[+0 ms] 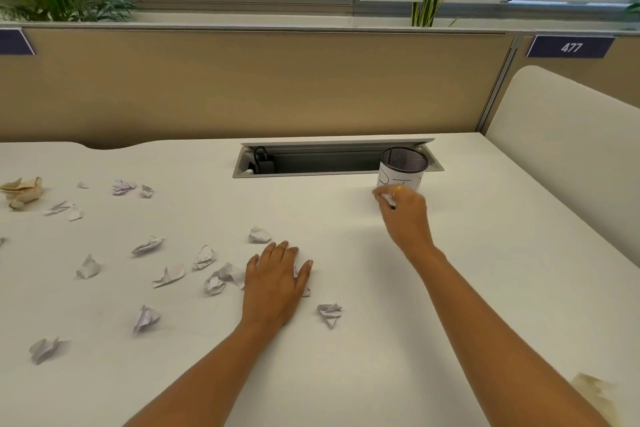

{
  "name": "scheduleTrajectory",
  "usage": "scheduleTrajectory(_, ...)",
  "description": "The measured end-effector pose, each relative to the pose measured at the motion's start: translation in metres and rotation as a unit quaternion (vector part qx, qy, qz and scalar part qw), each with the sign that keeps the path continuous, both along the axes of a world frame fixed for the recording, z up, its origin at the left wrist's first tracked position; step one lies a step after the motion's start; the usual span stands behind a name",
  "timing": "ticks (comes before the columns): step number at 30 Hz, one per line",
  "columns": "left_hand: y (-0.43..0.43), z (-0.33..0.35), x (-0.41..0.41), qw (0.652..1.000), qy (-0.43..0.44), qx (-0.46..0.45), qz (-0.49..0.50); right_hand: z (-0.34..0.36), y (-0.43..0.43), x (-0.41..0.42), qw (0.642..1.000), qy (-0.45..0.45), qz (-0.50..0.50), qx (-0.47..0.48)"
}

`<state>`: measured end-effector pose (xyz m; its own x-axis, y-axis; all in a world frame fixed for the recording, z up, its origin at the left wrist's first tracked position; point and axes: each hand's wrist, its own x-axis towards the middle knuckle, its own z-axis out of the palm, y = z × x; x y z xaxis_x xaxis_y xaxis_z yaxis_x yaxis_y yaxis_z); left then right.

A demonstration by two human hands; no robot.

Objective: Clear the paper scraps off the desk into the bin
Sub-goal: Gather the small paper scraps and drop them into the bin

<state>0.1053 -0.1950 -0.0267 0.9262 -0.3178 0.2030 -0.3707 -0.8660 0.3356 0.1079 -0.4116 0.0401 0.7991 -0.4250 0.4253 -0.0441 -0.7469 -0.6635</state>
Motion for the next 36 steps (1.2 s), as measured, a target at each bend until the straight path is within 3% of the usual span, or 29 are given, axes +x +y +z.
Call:
scheduleTrajectory(6, 0.006, 0.019, -0.018, 0.995, -0.095, 0.016, 0.017, -0.045, 0.049, -0.051, 0.981, 0.108, 0.129, 0.099)
scheduleTrajectory(11, 0.023, 0.025, -0.033, 0.995, -0.085, 0.030, 0.033, -0.051, 0.088, -0.084, 0.966, 0.128, 0.178, 0.138)
scheduleTrajectory(14, 0.037, 0.022, -0.042, 0.995, -0.084, 0.034, 0.041, -0.054, 0.104, -0.095, 0.967, 0.148, 0.200, 0.062)
scheduleTrajectory(19, 0.063, 0.021, -0.063, 0.993, -0.100, 0.030, 0.053, -0.052, 0.124, -0.105, 0.931, 0.216, 0.280, -0.095)
scheduleTrajectory(25, 0.066, 0.020, -0.065, 0.994, -0.101, 0.033, 0.026, -0.051, 0.132, -0.106, 0.903, 0.276, 0.286, -0.165)
scheduleTrajectory(28, 0.067, 0.018, -0.066, 0.994, -0.106, 0.032, 0.015, -0.051, 0.139, -0.112, 0.919, 0.255, 0.270, -0.130)
scheduleTrajectory(32, 0.067, 0.014, -0.064, 0.995, -0.100, 0.004, 0.009, -0.049, 0.140, -0.117, 0.946, 0.210, 0.234, 0.073)
scheduleTrajectory(36, 0.067, 0.009, -0.061, 0.995, -0.103, -0.017, 0.005, -0.047, 0.138, -0.116, 0.949, 0.208, 0.215, 0.100)
